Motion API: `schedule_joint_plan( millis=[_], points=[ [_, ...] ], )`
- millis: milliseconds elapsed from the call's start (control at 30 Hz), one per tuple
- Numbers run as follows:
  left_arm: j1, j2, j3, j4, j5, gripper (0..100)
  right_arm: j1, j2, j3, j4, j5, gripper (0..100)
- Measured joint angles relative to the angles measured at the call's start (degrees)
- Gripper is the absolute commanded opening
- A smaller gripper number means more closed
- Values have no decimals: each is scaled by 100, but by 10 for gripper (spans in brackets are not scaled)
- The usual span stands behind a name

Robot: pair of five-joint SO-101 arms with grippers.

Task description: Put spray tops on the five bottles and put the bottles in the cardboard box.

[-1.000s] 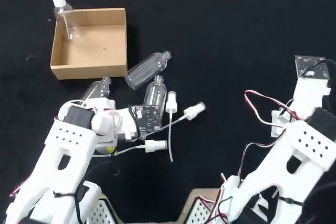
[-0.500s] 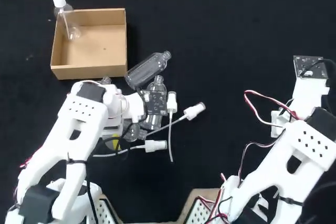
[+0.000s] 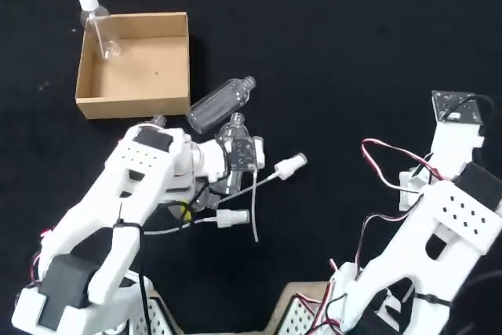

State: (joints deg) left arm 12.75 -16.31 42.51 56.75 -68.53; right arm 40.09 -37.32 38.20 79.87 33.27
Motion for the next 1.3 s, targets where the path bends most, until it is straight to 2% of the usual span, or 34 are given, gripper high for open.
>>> schedule_joint_plan(
  millis=[167,367,533,800,967,1100,1200,1300],
  points=[
    [185,0,246,-79,70,345,0,0,123,-97,0,41],
    [369,0,501,-62,123,241,0,0,123,-97,0,41],
    [378,0,519,-62,123,221,0,0,123,-97,0,41],
    [378,0,510,-35,176,220,0,0,123,-97,0,41],
    [378,-167,-158,818,756,225,0,0,123,-97,0,41],
    [114,-246,-422,985,1037,225,0,0,123,-97,0,41],
    [-149,-246,-396,765,1169,239,0,0,246,-97,0,41],
    [-308,-220,-176,334,1486,330,0,0,325,-97,0,41]
  ],
)
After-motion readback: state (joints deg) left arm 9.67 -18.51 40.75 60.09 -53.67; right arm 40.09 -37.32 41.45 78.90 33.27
